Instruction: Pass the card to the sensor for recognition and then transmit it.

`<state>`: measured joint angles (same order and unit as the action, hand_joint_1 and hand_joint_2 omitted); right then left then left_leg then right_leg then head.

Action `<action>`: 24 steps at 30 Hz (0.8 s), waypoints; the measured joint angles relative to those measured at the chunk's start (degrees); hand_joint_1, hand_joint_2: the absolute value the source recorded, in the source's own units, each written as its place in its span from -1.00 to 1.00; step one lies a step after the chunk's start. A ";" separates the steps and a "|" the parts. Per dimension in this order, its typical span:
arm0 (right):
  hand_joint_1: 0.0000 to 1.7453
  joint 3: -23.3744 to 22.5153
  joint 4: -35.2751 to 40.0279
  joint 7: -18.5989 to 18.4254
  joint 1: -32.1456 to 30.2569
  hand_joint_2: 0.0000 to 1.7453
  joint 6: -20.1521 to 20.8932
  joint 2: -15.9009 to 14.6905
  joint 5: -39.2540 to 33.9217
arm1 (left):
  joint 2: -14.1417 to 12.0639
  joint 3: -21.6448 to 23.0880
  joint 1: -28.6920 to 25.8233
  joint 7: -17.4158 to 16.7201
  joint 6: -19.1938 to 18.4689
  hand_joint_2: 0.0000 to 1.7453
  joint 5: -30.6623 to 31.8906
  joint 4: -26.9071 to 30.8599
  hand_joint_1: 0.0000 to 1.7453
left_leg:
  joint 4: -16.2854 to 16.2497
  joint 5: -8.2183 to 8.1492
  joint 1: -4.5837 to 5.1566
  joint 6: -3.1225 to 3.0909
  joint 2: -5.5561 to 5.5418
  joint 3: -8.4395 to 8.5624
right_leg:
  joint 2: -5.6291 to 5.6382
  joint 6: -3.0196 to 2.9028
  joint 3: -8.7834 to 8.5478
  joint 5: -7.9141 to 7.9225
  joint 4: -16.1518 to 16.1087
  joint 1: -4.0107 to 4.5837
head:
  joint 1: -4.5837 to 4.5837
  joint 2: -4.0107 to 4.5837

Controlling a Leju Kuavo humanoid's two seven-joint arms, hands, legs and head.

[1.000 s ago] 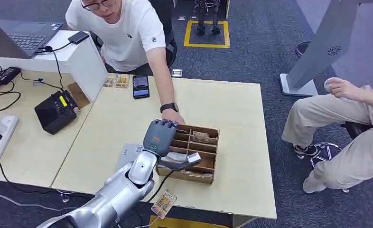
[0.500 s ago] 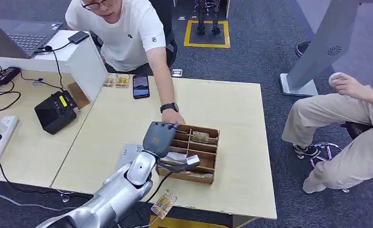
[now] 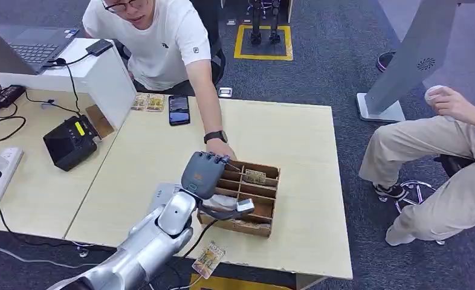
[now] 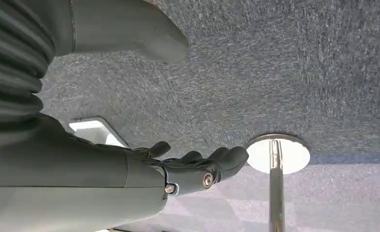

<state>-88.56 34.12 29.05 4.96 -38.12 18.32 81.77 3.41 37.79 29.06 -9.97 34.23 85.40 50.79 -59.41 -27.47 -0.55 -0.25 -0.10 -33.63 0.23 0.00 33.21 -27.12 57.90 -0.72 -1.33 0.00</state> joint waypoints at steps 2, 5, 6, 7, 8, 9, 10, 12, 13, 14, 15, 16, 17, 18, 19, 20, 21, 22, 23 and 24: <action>-1.00 0.00 0.00 0.07 0.00 1.00 0.02 0.00 -0.02 | -0.13 -0.31 -0.01 0.13 -0.11 1.00 0.00 0.66 1.00 | 0.00 0.00 0.00 0.00 0.00 0.00 | 0.00 0.00 0.00 0.00 0.00 0.00 | 0.00 0.00; -1.00 0.00 0.00 0.11 0.00 1.00 0.02 0.00 -0.02 | -0.35 -0.66 -0.04 0.22 -0.35 1.00 0.04 1.56 1.00 | 0.00 0.00 0.00 0.00 0.00 0.00 | 0.00 0.00 0.00 0.00 0.00 0.00 | 0.00 0.00; -1.00 0.00 0.00 0.04 0.00 1.00 0.02 0.00 0.00 | -0.39 -0.77 -0.04 0.22 -0.48 1.00 0.04 1.71 1.00 | 0.00 0.00 0.00 0.00 0.00 0.00 | 0.00 0.00 0.00 0.00 0.00 0.00 | 0.00 0.00; -1.00 0.00 0.00 -0.11 0.00 1.00 0.02 0.00 0.04 | -0.42 -0.83 -0.11 0.22 -0.61 1.00 0.07 1.90 1.00 | 0.00 0.00 0.00 0.00 0.00 0.00 | 0.00 0.00 0.00 0.00 0.00 0.00 | 0.00 0.00; -1.00 0.00 0.00 -0.15 0.00 1.00 0.00 0.00 0.02 | -0.48 -0.90 -0.20 0.22 -0.61 1.00 0.07 2.01 1.00 | 0.00 0.00 0.00 0.00 0.00 0.00 | 0.00 0.00 0.00 0.00 0.00 0.00 | 0.00 0.00; -1.00 0.00 0.00 -0.09 0.00 1.00 0.02 0.00 -0.02 | -0.55 -0.96 -0.28 0.20 -0.59 1.00 0.09 2.08 1.00 | 0.00 0.00 0.00 0.00 0.00 0.00 | 0.00 0.00 0.00 0.00 0.00 0.00 | 0.00 0.00; -1.00 0.00 0.00 -0.02 0.00 1.00 0.02 0.00 0.00 | -0.59 -1.05 -0.33 0.18 -0.59 1.00 0.11 2.10 1.00 | 0.00 0.00 0.00 0.00 0.00 0.00 | 0.00 0.00 0.00 0.00 0.00 0.00 | 0.00 0.00; -1.00 0.00 0.00 -0.31 0.00 1.00 0.02 0.00 0.22 | -0.68 -1.16 -0.43 0.02 -0.74 1.00 0.13 2.12 1.00 | 0.00 0.00 0.00 0.00 0.00 0.00 | 0.00 0.00 0.00 0.00 0.00 0.00 | 0.00 0.00; -1.00 0.00 0.00 -0.55 0.00 1.00 0.02 0.00 0.35 | -0.72 -1.18 -0.44 -0.04 -0.90 1.00 0.13 2.12 1.00 | 0.00 0.00 0.00 0.00 0.00 0.00 | 0.00 0.00 0.00 0.00 0.00 0.00 | 0.00 0.00; -1.00 0.00 0.00 -0.57 0.00 1.00 0.02 0.00 0.26 | -0.81 -1.20 -0.45 -0.13 -1.01 1.00 0.17 2.12 1.00 | 0.00 0.00 0.00 0.00 0.00 0.00 | 0.00 0.00 0.00 0.00 0.00 0.00 | 0.00 0.00; -1.00 0.00 0.00 -0.57 0.00 1.00 0.02 0.00 0.17 | -0.83 -1.22 -0.46 -0.15 -1.01 1.00 0.17 2.12 1.00 | 0.00 0.00 0.00 0.00 0.00 0.00 | 0.00 0.00 0.00 0.00 0.00 0.00 | -0.02 0.00; -1.00 0.00 0.00 -0.57 0.00 1.00 0.02 0.00 0.20 | -0.87 -1.25 -0.47 -0.28 -1.01 1.00 0.20 2.12 1.00 | 0.00 0.00 0.00 0.00 0.00 0.00 | 0.00 0.00 0.00 0.00 0.00 0.00 | 0.00 0.00; -1.00 0.00 0.00 -0.57 0.00 1.00 0.02 0.00 0.24 | -0.87 -1.27 -0.47 -0.33 -1.01 1.00 0.22 2.12 1.00 | 0.00 0.00 0.00 0.00 0.00 0.00 | 0.00 0.00 0.00 0.00 0.00 0.00 | 0.00 0.00; -1.00 0.00 0.00 -0.57 0.00 1.00 0.02 0.00 0.26 | -0.87 -1.31 -0.47 -0.41 -1.03 1.00 0.22 2.12 1.00 | 0.00 0.00 0.00 0.00 0.00 0.00 | 0.00 0.00 0.00 0.00 0.00 0.00 | 0.00 0.00; -1.00 0.00 0.00 -0.57 0.00 1.00 0.02 0.00 0.26 | -0.90 -1.38 -0.47 -0.53 -1.05 1.00 0.24 2.14 1.00 | 0.00 0.00 0.00 0.00 0.00 0.00 | 0.00 0.00 0.00 0.00 0.00 0.00 | 0.00 0.00; -1.00 0.00 0.00 -0.57 0.00 1.00 0.02 0.00 0.24 | -0.90 -1.46 -0.47 -0.63 -1.05 1.00 0.28 2.21 1.00 | 0.00 0.00 0.00 0.00 0.00 0.00 | 0.00 0.00 0.00 0.00 0.00 0.00 | 0.00 0.00; -1.00 0.00 0.00 -0.57 0.00 1.00 0.02 0.00 0.20 | -0.94 -1.53 -0.49 -0.68 -1.01 1.00 0.31 2.39 1.00 | 0.00 0.00 0.00 0.00 0.00 0.00 | 0.00 0.00 0.01 0.00 0.00 0.00 | 0.00 0.00; -1.00 0.00 0.00 -0.57 0.00 1.00 0.02 0.00 0.20 | -1.01 -1.66 -0.48 -0.72 -0.96 1.00 0.33 2.63 1.00 | 0.00 0.00 0.00 0.00 0.00 0.00 | 0.00 0.00 0.00 0.00 0.00 0.00 | 0.00 0.00; -1.00 0.00 0.00 -0.59 0.00 1.00 0.02 0.00 0.26 | -1.09 -1.84 -0.48 -0.77 -0.96 1.00 0.33 2.80 1.00 | 0.00 0.00 0.00 0.00 0.00 0.00 | 0.00 0.00 0.01 0.00 0.00 0.00 | 0.00 0.00; -1.00 0.00 0.00 -0.59 0.00 1.00 0.02 0.00 0.26 | -1.14 -2.01 -0.49 -0.79 -0.96 1.00 0.33 2.98 1.00 | 0.00 0.00 0.00 0.00 0.01 0.00 | 0.00 0.00 0.01 0.00 0.00 0.00 | 0.00 0.00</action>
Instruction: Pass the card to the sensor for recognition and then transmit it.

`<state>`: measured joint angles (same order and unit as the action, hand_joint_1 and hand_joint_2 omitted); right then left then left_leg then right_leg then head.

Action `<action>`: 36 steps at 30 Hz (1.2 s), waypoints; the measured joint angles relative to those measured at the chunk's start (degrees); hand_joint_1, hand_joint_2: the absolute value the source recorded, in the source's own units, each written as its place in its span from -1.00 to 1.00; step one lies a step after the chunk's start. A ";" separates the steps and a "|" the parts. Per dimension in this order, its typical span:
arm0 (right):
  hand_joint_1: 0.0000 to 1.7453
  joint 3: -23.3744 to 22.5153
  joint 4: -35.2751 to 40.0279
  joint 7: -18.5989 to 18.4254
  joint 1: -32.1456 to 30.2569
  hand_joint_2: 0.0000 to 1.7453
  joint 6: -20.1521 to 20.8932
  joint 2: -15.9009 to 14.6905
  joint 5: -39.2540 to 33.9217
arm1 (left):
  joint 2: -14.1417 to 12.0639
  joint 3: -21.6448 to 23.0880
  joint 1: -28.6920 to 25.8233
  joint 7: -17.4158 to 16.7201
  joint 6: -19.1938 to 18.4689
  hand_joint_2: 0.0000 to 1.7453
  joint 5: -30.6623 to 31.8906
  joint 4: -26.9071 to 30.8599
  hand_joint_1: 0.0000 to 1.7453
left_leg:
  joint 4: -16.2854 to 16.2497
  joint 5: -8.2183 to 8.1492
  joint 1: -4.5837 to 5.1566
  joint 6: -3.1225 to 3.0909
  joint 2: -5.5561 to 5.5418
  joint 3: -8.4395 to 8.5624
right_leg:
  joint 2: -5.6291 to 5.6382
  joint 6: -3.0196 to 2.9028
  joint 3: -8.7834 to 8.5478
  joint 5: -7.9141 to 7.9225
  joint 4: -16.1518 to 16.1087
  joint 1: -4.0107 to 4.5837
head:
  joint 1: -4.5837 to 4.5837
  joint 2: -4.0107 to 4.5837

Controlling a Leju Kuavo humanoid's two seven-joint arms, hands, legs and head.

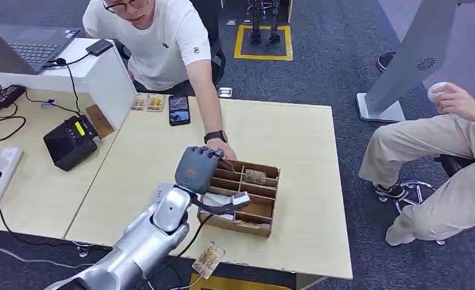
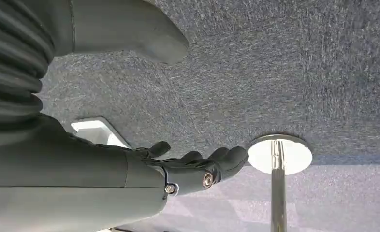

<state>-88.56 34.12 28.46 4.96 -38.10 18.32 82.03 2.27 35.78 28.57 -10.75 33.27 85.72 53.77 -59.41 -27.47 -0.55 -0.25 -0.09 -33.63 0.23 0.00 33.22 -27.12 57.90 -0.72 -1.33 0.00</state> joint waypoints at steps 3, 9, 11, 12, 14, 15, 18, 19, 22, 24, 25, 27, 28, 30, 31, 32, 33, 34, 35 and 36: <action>-1.00 0.00 0.00 0.02 0.00 1.00 0.00 0.00 -0.11 | -0.13 -0.17 0.00 -0.33 -0.02 1.00 0.00 0.59 1.00 | 0.00 0.00 0.00 0.00 0.00 0.00 | 0.00 0.00 0.00 0.00 0.00 0.00 | 0.00 0.00; -1.00 0.00 0.00 0.02 0.00 1.00 0.00 0.00 -0.24 | -0.22 -0.41 -0.02 -0.55 0.07 1.00 0.00 1.61 1.00 | 0.00 0.00 0.00 0.00 0.00 -0.01 | 0.00 0.00 0.00 0.00 0.00 0.00 | 0.00 0.00; -1.00 0.00 0.00 0.00 0.00 1.00 0.00 0.00 -0.26 | -0.22 -0.94 -0.03 -0.55 0.00 1.00 -0.02 3.01 1.00 | 0.00 0.00 0.00 0.00 0.00 -0.01 | 0.00 0.00 0.00 0.00 0.00 0.00 | 0.00 0.00; -1.00 0.00 0.00 -0.02 0.00 1.00 0.00 0.00 -0.28 | -0.22 -1.00 -0.03 -0.55 -0.02 1.00 -0.02 3.26 1.00 | 0.00 0.00 0.00 0.00 0.00 -0.01 | 0.00 0.00 0.00 0.00 0.00 0.00 | 0.00 0.00; -1.00 0.00 0.00 -0.17 0.00 1.00 0.00 0.00 -0.26 | -0.22 -1.09 -0.02 -0.55 -0.07 1.00 -0.02 3.89 1.00 | 0.00 0.00 0.00 0.00 0.00 -0.01 | 0.00 0.00 0.00 0.00 0.00 0.00 | 0.00 0.00; -1.00 0.00 0.00 -0.17 0.00 1.00 0.00 0.00 -0.26 | -0.22 -1.11 -0.03 -0.55 -0.09 1.00 -0.02 4.20 1.00 | 0.00 0.00 0.00 0.00 0.00 -0.01 | 0.00 0.00 0.00 0.00 0.00 0.00 | 0.00 0.00; -1.00 0.00 0.00 -0.17 0.00 1.00 0.00 0.00 -0.26 | -0.24 -1.16 -0.02 -0.55 -0.37 1.00 -0.02 4.90 1.00 | 0.00 0.00 0.00 0.00 0.00 0.00 | 0.00 0.00 0.00 0.00 0.00 0.00 | 0.00 0.00; -1.00 0.00 0.00 -0.17 0.00 1.00 0.00 0.00 -0.24 | -0.26 -1.16 -0.03 -0.52 -0.48 1.00 -0.02 5.11 1.00 | 0.00 0.00 0.00 0.00 0.00 -0.01 | 0.00 0.00 0.00 0.00 0.00 0.00 | 0.00 0.00; -1.00 0.00 0.00 -0.17 0.00 1.00 0.00 0.00 -0.20 | -0.37 -1.16 -0.03 -0.50 -0.77 1.00 0.00 5.53 1.00 | 0.00 0.00 0.00 0.00 0.00 0.00 | 0.00 0.00 0.00 0.00 0.00 0.00 | 0.00 0.00; -1.00 0.00 0.00 -0.24 0.00 1.00 0.00 0.00 -0.07 | -0.48 -1.16 -0.01 -0.52 -0.98 1.00 0.00 5.68 1.00 | 0.00 0.00 0.00 0.00 0.00 0.00 | 0.00 0.00 0.00 0.00 0.00 0.00 | 0.00 0.00; -1.00 0.00 0.00 -0.31 0.00 1.00 0.00 0.00 0.00 | -0.55 -1.16 -0.02 -0.50 -1.20 1.00 0.00 5.77 1.00 | 0.00 0.00 0.00 0.00 0.00 0.00 | 0.00 0.00 0.00 0.00 0.00 0.00 | -0.02 0.00; -1.00 0.00 0.00 -0.33 0.00 1.00 0.00 0.00 0.00 | -0.63 -1.16 -0.02 -0.50 -1.40 1.00 0.00 5.84 1.00 | 0.00 0.00 0.00 0.00 0.00 0.00 | 0.00 0.00 0.00 0.00 0.00 0.00 | 0.00 0.00; -1.00 0.00 0.00 -0.33 0.00 1.00 0.00 0.00 0.00 | -0.66 -1.16 -0.02 -0.50 -1.40 1.00 0.00 5.83 1.00 | 0.00 0.00 0.00 0.00 0.00 0.00 | 0.00 0.00 0.00 0.00 0.00 0.00 | 0.00 0.00; -1.00 0.00 0.00 -0.33 0.00 1.00 0.00 0.00 0.07 | -0.70 -1.18 -0.02 -0.52 -1.27 1.00 -0.04 5.88 1.00 | 0.00 0.00 0.00 0.00 0.00 0.00 | 0.00 0.00 0.00 0.00 0.00 0.00 | 0.00 0.00; -1.00 0.00 0.00 -0.33 0.00 1.00 0.00 0.00 0.07 | -0.74 -1.25 -0.02 -0.52 -1.14 1.00 -0.11 6.01 1.00 | 0.00 0.00 0.00 0.00 0.00 -0.01 | 0.00 0.00 0.00 0.00 0.00 0.00 | 0.00 0.00; -1.00 0.00 0.00 -0.35 0.00 1.00 0.00 0.00 0.09 | -0.76 -1.29 -0.01 -0.52 -0.98 1.00 -0.13 6.16 1.00 | 0.00 0.00 0.00 0.00 0.00 0.00 | 0.00 0.00 0.00 0.00 0.00 0.00 | 0.00 0.00; -1.00 0.00 0.00 -0.37 0.00 1.00 0.00 0.00 0.09 | -0.76 -1.48 -0.01 -0.50 -0.74 1.00 -0.22 6.34 1.00 | 0.00 0.00 0.00 0.00 0.00 0.00 | 0.00 0.00 0.00 0.00 0.00 0.00 | 0.00 0.00; -1.00 0.00 0.00 -0.39 0.00 1.00 0.00 0.00 0.11 | -0.76 -1.60 -0.01 -0.46 -0.61 1.00 -0.33 6.45 1.00 | 0.00 0.00 0.00 0.00 0.00 0.00 | 0.00 0.00 0.00 0.00 0.00 0.00 | 0.00 0.00; -1.00 0.00 0.00 -0.39 0.00 1.00 0.00 0.00 0.15 | -0.76 -1.73 -0.02 -0.26 -0.35 1.00 -0.50 6.54 1.00 | 0.00 0.00 0.00 0.00 0.00 -0.01 | 0.00 0.00 0.00 0.00 0.00 0.00 | 0.00 0.00; -1.00 0.00 0.00 -0.42 0.00 1.00 0.00 0.00 0.15 | -0.74 -1.97 -0.01 -0.02 -0.13 1.00 -0.74 6.64 1.00 | 0.00 0.00 0.00 0.00 0.00 0.00 | 0.00 0.00 0.00 0.00 0.00 0.00 | 0.00 0.00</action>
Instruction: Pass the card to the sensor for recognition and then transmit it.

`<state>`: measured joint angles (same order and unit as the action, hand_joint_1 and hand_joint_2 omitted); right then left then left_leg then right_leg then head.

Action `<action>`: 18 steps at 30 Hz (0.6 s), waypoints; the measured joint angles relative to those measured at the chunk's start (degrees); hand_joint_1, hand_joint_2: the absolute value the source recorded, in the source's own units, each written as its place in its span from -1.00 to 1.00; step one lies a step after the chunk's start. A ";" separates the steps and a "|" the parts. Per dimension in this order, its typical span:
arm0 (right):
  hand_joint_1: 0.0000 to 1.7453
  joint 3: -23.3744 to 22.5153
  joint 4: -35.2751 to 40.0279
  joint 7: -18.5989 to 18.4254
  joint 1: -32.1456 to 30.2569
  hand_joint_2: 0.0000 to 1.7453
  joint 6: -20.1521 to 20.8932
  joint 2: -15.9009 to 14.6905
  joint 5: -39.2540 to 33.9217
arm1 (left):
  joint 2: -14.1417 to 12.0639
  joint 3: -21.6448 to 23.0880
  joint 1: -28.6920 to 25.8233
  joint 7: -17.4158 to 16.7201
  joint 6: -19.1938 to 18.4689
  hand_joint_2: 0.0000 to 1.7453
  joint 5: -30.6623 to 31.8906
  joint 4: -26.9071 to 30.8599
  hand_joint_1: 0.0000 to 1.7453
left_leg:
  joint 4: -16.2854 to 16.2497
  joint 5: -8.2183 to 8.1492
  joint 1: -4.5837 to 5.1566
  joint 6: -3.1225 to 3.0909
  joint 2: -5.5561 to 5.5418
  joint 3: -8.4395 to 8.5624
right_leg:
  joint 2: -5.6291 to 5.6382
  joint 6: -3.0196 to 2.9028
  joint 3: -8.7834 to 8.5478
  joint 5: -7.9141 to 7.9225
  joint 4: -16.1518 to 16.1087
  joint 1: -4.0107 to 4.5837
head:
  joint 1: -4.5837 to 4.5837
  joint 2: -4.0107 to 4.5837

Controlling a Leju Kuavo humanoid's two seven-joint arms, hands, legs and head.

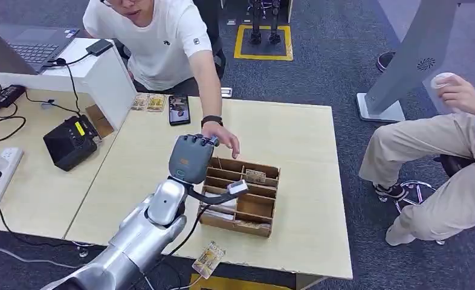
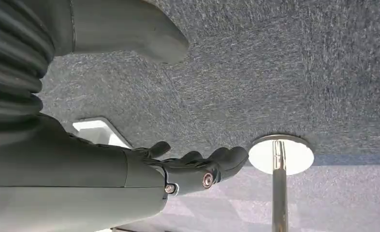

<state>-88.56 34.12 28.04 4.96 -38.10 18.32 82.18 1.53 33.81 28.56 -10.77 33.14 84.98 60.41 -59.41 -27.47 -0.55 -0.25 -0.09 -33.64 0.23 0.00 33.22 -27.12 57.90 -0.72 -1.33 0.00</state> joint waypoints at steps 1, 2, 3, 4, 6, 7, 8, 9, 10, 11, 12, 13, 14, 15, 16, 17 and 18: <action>-1.00 0.00 0.00 0.00 0.00 1.00 0.00 0.00 0.02 | 0.00 -0.17 0.01 0.20 0.17 1.00 -0.09 0.04 1.00 | 0.00 0.00 0.00 0.00 0.00 0.00 | 0.00 0.00 0.00 0.00 0.00 0.00 | 0.00 0.00; -1.00 0.00 0.00 0.00 0.00 1.00 0.00 0.00 0.04 | 0.00 -0.24 0.01 0.22 0.24 1.00 -0.20 0.05 1.00 | 0.00 0.00 0.00 0.00 0.00 0.00 | 0.00 0.00 0.00 0.00 0.00 0.00 | 0.00 0.00; -1.00 0.00 0.00 0.00 0.00 1.00 -0.02 0.00 0.07 | 0.02 -0.35 0.01 0.30 0.31 1.00 -0.53 0.07 1.00 | 0.00 0.00 0.00 0.00 0.00 0.00 | 0.00 0.00 0.00 0.00 0.00 0.00 | 0.00 0.00; -1.00 0.00 0.00 0.00 0.00 1.00 0.00 0.00 0.09 | 0.11 -0.55 0.02 0.37 0.50 1.00 -1.09 0.07 1.00 | 0.00 0.00 0.00 0.00 0.00 0.00 | 0.00 0.00 0.00 0.00 0.00 0.00 | 0.00 0.00; -1.00 0.00 0.00 0.00 0.00 1.00 0.00 0.00 0.31 | 0.30 -1.07 0.07 0.55 0.90 1.00 -1.81 0.07 1.00 | 0.00 0.00 0.00 0.00 0.00 0.01 | 0.00 0.00 0.00 0.00 0.00 0.00 | 0.00 0.00; -1.00 0.00 0.00 -0.02 0.00 1.00 0.00 0.00 0.52 | 0.31 -1.20 0.13 0.61 1.00 1.00 -2.14 0.04 1.00 | 0.00 0.00 0.00 0.00 0.00 0.01 | 0.00 0.00 0.01 0.00 0.00 0.00 | 0.00 0.00; -1.00 0.00 0.00 -0.04 0.00 1.00 0.00 0.00 0.66 | 0.39 -1.36 0.22 0.70 1.14 1.00 -2.67 0.07 1.00 | 0.00 0.00 0.00 0.00 0.01 0.01 | 0.00 0.00 0.01 0.00 0.00 0.00 | -0.02 0.00; -1.00 0.00 0.00 -0.07 0.00 1.00 0.00 0.00 0.63 | 0.50 -1.51 0.34 0.76 1.22 1.00 -2.99 0.04 1.00 | 0.00 0.00 0.00 0.00 0.00 0.00 | 0.00 0.00 0.01 0.00 0.00 0.00 | 0.00 0.00; -1.00 0.00 0.00 -0.07 0.00 1.00 0.00 0.02 0.61 | 0.63 -1.60 0.45 0.85 1.35 1.00 -3.30 0.05 1.00 | 0.00 0.00 0.00 0.00 0.00 0.00 | 0.00 0.00 0.01 0.00 0.00 0.00 | 0.00 0.00; -1.00 0.00 0.02 -0.07 0.00 1.00 0.00 0.02 0.61 | 0.74 -1.82 0.56 0.98 1.60 1.00 -3.61 0.05 1.00 | 0.00 0.00 0.00 0.00 -0.01 0.00 | 0.00 0.00 0.01 0.00 0.00 0.00 | 0.00 0.00; -1.00 0.00 0.02 -0.07 0.00 1.00 0.00 0.02 0.59 | 0.81 -2.03 0.64 1.13 1.81 1.00 -3.65 0.04 1.00 | 0.00 0.00 0.00 0.00 0.00 0.00 | 0.00 0.00 0.01 0.00 0.00 0.00 | 0.00 0.00; -1.00 0.00 0.02 -0.07 0.00 1.00 0.00 0.02 0.59 | 0.87 -2.21 0.73 1.26 1.99 1.00 -3.71 0.04 1.00 | 0.00 0.00 0.00 0.00 0.00 0.00 | 0.00 0.00 0.01 0.00 0.00 0.00 | 0.00 0.00; -1.00 0.00 0.02 -0.07 0.00 1.00 0.00 0.02 0.59 | 1.03 -2.30 0.79 1.33 2.19 1.00 -3.74 0.04 1.00 | 0.00 0.00 0.00 0.00 0.00 0.00 | 0.00 0.00 0.01 0.00 0.00 0.00 | -0.02 0.00; -1.00 0.00 0.02 -0.07 0.00 1.00 -0.02 0.02 0.59 | 1.16 -2.38 0.87 1.35 2.47 1.00 -3.74 0.04 1.00 | 0.00 0.00 0.00 0.00 0.00 0.00 | 0.00 0.00 0.01 0.00 0.00 0.00 | 0.00 0.00; -1.00 0.00 0.02 -0.07 0.00 1.00 -0.02 0.02 0.59 | 1.27 -2.40 0.96 1.35 2.88 1.00 -3.74 0.05 1.00 | 0.00 0.00 0.00 0.00 0.00 0.00 | 0.00 0.00 0.01 0.00 0.00 0.00 | 0.00 0.00; -1.00 0.00 0.02 -0.07 0.00 1.00 0.00 0.02 0.59 | 1.35 -2.43 1.05 1.38 3.21 1.00 -3.74 0.04 1.00 | 0.00 0.00 0.00 0.00 0.00 0.00 | 0.00 0.00 0.01 0.00 0.00 0.00 | 0.00 0.00; -1.00 0.00 0.02 -0.04 0.01 1.00 0.00 0.02 0.59 | 1.46 -2.47 1.12 1.42 3.52 1.00 -3.74 0.04 1.00 | 0.00 0.00 0.00 0.00 0.00 0.00 | 0.00 0.00 0.01 0.00 0.00 0.00 | 0.00 0.00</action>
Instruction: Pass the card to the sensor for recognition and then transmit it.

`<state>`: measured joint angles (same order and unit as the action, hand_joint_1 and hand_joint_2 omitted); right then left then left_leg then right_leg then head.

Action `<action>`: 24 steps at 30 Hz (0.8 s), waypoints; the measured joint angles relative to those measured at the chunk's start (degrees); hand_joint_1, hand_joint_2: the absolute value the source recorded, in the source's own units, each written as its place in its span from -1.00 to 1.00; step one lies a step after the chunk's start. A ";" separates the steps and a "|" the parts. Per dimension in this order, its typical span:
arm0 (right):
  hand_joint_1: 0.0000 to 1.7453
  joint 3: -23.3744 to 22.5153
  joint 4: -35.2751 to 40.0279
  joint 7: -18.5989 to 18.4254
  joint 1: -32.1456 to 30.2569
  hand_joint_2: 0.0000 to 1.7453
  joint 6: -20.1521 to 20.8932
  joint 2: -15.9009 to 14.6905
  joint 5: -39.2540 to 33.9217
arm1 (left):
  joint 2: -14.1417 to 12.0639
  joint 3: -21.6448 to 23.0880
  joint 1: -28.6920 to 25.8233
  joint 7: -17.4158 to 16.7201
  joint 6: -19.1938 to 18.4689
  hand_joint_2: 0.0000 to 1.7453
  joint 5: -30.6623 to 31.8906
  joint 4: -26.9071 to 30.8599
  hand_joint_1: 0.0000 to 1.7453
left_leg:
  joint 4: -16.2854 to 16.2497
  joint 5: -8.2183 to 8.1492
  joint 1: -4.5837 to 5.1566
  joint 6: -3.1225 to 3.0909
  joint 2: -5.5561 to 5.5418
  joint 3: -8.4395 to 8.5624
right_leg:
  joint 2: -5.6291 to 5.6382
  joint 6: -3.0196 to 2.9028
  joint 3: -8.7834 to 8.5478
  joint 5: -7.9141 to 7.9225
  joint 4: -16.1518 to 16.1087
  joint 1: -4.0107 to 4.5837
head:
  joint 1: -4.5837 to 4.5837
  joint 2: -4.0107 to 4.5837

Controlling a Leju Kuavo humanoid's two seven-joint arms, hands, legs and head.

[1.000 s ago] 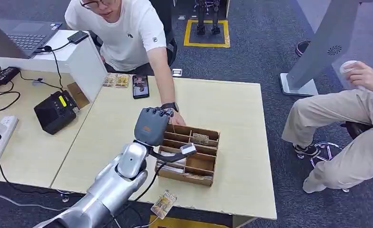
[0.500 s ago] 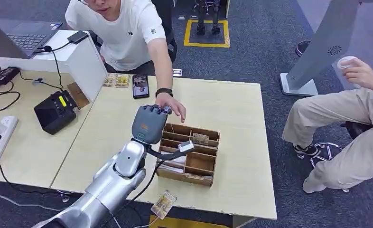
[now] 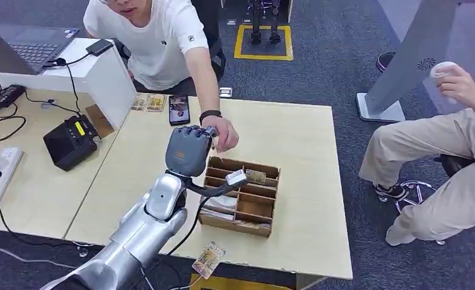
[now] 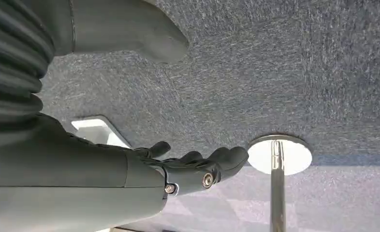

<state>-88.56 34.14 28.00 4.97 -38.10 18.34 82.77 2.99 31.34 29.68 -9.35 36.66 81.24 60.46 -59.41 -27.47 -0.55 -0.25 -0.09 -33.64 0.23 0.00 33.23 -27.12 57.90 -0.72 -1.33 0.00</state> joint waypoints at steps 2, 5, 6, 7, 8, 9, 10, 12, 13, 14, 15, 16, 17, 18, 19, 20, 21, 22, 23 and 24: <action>-1.00 0.00 -0.02 0.09 0.00 1.00 0.00 0.00 -0.09 | 0.20 -0.13 0.14 0.09 0.85 1.00 0.09 0.00 -0.96 | 0.00 0.00 0.00 0.00 0.00 0.00 | 0.00 0.00 0.00 0.00 0.00 0.00 | 0.00 0.00; -1.00 0.00 -0.02 0.15 0.00 1.00 0.00 0.00 -0.44 | 0.46 -0.48 0.20 0.11 2.34 1.00 0.61 0.00 -1.00 | 0.00 0.00 0.00 0.00 0.00 0.00 | 0.00 0.00 0.00 0.00 0.00 0.00 | 0.00 0.00; -1.00 0.00 -0.02 0.17 0.01 1.00 0.00 0.00 -0.42 | 0.61 -0.54 0.20 0.13 2.64 1.00 0.81 0.00 -1.00 | 0.00 0.00 0.00 0.00 0.00 0.00 | 0.00 0.00 0.00 0.00 0.00 0.00 | -0.02 0.00; -1.00 0.00 -0.02 0.20 0.01 1.00 0.00 0.00 -0.39 | 0.66 -0.61 0.20 0.13 2.75 1.00 1.05 0.00 -1.00 | 0.00 0.00 0.00 0.00 0.00 0.00 | 0.00 0.00 0.00 0.00 0.00 0.00 | 0.00 0.00; -1.00 0.00 -0.02 0.20 0.01 1.00 0.00 0.00 -0.37 | 0.70 -0.68 0.20 0.15 2.78 1.00 1.24 0.00 -1.00 | 0.00 0.00 0.00 0.00 0.00 0.00 | 0.00 0.00 0.00 0.00 0.00 0.00 | -0.02 0.00; -1.00 0.00 -0.02 0.17 0.01 1.00 -0.02 0.00 -0.35 | 0.72 -0.70 0.20 0.15 2.80 1.00 1.38 0.00 -1.00 | 0.00 0.00 0.00 0.00 0.00 0.00 | 0.00 0.00 0.00 0.00 0.00 0.00 | 0.00 0.00; -1.00 0.00 -0.02 0.20 0.01 1.00 0.00 0.00 -0.33 | 0.74 -0.76 0.19 0.15 2.80 1.00 1.55 0.00 -1.00 | 0.00 0.00 0.00 0.00 0.01 0.00 | 0.00 0.00 0.00 0.00 0.00 0.00 | 0.00 0.00; -1.00 0.00 -0.02 0.24 0.01 1.00 0.00 0.00 -0.37 | 0.76 -0.81 0.18 0.17 2.80 1.00 1.90 0.04 -1.00 | 0.00 0.00 0.00 0.00 0.01 0.00 | 0.00 0.00 0.00 0.00 0.00 0.00 | 0.00 0.00; -1.00 0.00 -0.02 0.28 0.01 1.00 0.00 0.00 -0.50 | 0.76 -0.90 0.18 0.31 2.80 1.00 2.12 0.13 -1.00 | 0.00 0.00 0.00 0.00 0.00 0.00 | 0.00 0.00 0.00 0.00 0.00 0.00 | 0.00 0.00; -1.00 0.00 -0.02 0.31 0.01 1.00 0.00 0.00 -0.52 | 0.81 -1.03 0.16 0.48 2.80 1.00 2.30 0.31 -1.00 | 0.00 0.00 0.00 0.00 0.00 0.00 | 0.00 0.00 0.00 0.00 0.00 0.00 | 0.00 0.00; -1.00 0.00 -0.02 0.31 0.01 1.00 0.00 0.00 -0.52 | 0.94 -1.35 0.14 0.66 2.80 1.00 2.47 0.57 -1.00 | 0.00 0.00 0.00 0.00 0.00 0.00 | 0.00 0.00 0.00 0.00 0.00 0.00 | 0.00 0.00; -1.00 0.00 -0.02 0.33 0.01 1.00 0.00 0.00 -0.52 | 1.07 -1.62 0.14 0.72 2.80 1.00 2.54 0.76 -1.00 | 0.00 0.00 0.00 0.00 0.00 0.00 | 0.00 0.00 0.00 0.00 0.00 0.00 | 0.00 0.00; -1.00 0.00 -0.02 0.33 0.01 1.00 0.00 0.00 -0.55 | 1.09 -1.75 0.14 0.79 2.80 1.00 2.58 0.92 -1.00 | 0.00 0.00 0.00 0.00 0.00 0.00 | 0.00 0.00 -0.01 0.00 0.00 0.00 | 0.00 0.00; -1.00 0.00 -0.02 0.33 0.01 1.00 0.00 0.00 -0.63 | 1.11 -1.81 0.11 0.94 2.82 1.00 2.69 1.16 -1.00 | 0.00 0.00 0.00 0.00 0.00 0.00 | 0.00 0.00 -0.01 0.00 0.00 0.00 | 0.00 0.00; -1.00 0.02 -0.02 0.33 0.01 1.00 0.00 0.00 -0.79 | 1.11 -1.92 0.03 1.20 2.82 1.00 2.69 1.47 -1.00 | 0.00 0.00 0.00 0.00 0.00 -0.01 | 0.00 0.00 -0.01 0.00 0.00 0.00 | 0.00 0.00; -1.00 0.00 -0.02 0.31 0.01 1.00 0.00 0.00 -0.94 | 1.14 -2.16 -0.10 1.40 2.82 1.00 2.64 1.79 -1.00 | 0.00 0.00 0.00 0.00 0.00 -0.01 | 0.00 0.00 -0.01 0.00 0.00 0.00 | 0.00 0.00; -1.00 0.00 -0.04 0.31 0.01 1.00 0.00 0.00 -0.96 | 1.22 -2.55 -0.34 2.07 2.82 1.00 2.43 2.42 -1.00 | 0.00 0.00 0.00 0.00 0.00 -0.01 | 0.00 0.00 0.00 0.00 0.00 0.00 | 0.00 0.00; -1.00 0.00 -0.02 0.31 0.01 1.00 0.00 0.00 -1.01 | 1.29 -2.91 -0.60 2.56 2.84 1.00 2.16 2.91 -1.00 | 0.00 0.00 0.00 0.00 0.00 -0.01 | 0.00 0.00 0.00 0.00 0.00 0.00 | 0.00 0.00; -1.00 0.00 -0.04 0.31 0.01 1.00 0.00 0.00 -1.03 | 1.42 -3.23 -0.84 3.25 2.86 1.00 1.73 3.43 -1.00 | 0.00 0.00 0.00 0.00 0.00 -0.01 | 0.00 0.00 0.00 0.00 0.00 0.00 | 0.00 0.00; -1.00 0.00 -0.02 0.31 0.01 1.00 0.00 0.00 -1.05 | 1.55 -3.59 -1.15 3.94 2.84 1.00 1.02 3.92 -1.00 | 0.00 0.00 0.00 0.00 0.00 -0.01 | 0.00 0.00 0.00 0.00 0.00 0.00 | 0.00 0.00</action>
<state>-88.56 34.12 28.30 4.98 -38.10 18.34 81.72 4.55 27.76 28.52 -5.42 39.50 82.27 64.37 -59.41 -27.47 -0.55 -0.25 -0.09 -33.64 0.23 0.00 33.23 -27.12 57.90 -0.72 -1.33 0.00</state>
